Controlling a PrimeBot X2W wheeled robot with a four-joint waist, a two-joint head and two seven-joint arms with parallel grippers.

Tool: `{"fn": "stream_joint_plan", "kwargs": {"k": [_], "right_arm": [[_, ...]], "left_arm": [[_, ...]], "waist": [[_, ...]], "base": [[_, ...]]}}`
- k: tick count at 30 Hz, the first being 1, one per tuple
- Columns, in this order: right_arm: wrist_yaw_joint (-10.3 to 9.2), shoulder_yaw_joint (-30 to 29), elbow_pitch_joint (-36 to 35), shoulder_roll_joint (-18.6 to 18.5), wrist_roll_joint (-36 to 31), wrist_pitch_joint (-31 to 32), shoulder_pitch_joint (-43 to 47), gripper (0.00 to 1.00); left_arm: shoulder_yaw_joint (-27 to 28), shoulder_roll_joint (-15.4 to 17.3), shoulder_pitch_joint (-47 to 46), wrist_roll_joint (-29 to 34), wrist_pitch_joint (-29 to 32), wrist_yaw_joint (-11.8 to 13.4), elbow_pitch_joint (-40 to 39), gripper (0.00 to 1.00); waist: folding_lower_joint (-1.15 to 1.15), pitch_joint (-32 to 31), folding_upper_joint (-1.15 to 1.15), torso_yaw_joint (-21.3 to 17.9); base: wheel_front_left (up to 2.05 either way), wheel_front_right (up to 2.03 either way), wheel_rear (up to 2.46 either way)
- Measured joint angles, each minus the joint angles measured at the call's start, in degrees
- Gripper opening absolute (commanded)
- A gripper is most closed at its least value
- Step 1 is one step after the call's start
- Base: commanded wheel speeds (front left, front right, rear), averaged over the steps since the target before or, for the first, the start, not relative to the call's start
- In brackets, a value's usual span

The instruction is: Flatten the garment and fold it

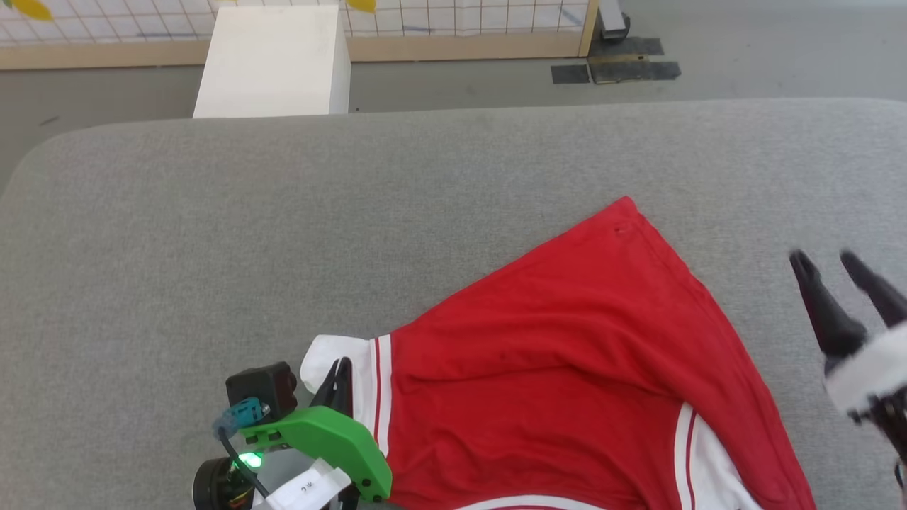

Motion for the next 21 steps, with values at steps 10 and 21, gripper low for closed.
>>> {"fn": "stream_joint_plan", "kwargs": {"k": [10,21], "right_arm": [[0.0,9.54,15.21,-3.66,-3.77,4.61,-21.75,1.0],[0.01,21.62,30.36,-9.42,-11.56,21.18,-36.4,1.0]], "left_arm": [[-1.77,-0.86,-2.39,0.54,-0.07,0.1,-0.89,0.0],[-3.27,-3.93,-4.2,0.64,-2.59,0.03,0.87,0.0]], "waist": [[0.0,4.37,0.0,3.61],[0.01,11.32,0.0,9.95]], "base": [[0.0,0.0,0.0],[0.0,0.0,0.0]]}}
